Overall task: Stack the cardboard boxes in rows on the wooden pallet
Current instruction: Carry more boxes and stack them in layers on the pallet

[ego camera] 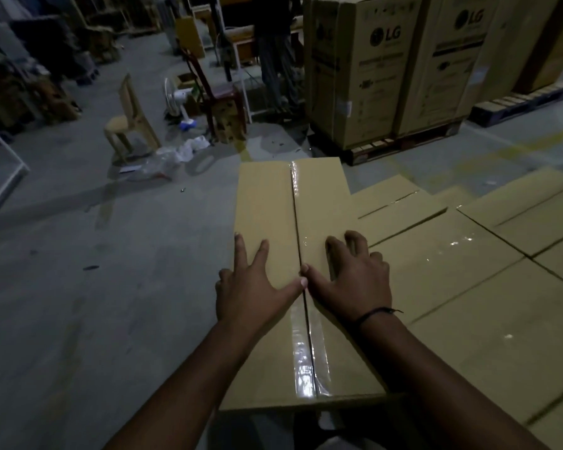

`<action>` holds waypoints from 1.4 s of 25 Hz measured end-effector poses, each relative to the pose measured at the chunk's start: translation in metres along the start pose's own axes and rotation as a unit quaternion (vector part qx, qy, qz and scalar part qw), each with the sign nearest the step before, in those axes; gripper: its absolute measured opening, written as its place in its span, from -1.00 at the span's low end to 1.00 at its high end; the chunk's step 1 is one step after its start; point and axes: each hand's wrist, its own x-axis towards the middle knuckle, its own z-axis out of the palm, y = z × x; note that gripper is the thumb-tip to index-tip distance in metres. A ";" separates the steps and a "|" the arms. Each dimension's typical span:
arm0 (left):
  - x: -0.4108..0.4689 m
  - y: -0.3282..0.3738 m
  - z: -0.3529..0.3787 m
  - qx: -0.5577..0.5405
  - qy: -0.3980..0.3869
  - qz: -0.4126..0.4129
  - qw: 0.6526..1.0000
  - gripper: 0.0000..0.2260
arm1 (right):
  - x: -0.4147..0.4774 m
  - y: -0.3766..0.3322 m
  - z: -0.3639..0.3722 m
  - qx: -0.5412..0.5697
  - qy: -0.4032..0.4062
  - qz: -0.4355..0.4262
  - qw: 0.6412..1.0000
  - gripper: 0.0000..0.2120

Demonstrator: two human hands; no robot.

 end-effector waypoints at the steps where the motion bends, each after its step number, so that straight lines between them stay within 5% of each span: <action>1: 0.030 0.005 -0.004 0.005 -0.008 0.005 1.000 -0.02 | 0.027 -0.001 0.006 0.005 0.004 0.015 1.000 -0.32; 16: 0.406 0.105 0.007 0.009 -0.070 0.186 0.980 -0.02 | 0.343 0.031 0.059 -0.055 0.084 0.180 0.978 -0.33; 27: 0.708 0.167 0.041 0.038 -0.105 0.372 0.921 -0.06 | 0.579 0.040 0.143 -0.075 0.164 0.336 0.924 -0.32; 35: 0.837 0.225 0.067 0.039 -0.170 0.456 0.873 -0.07 | 0.683 0.051 0.164 -0.084 0.165 0.441 0.878 -0.32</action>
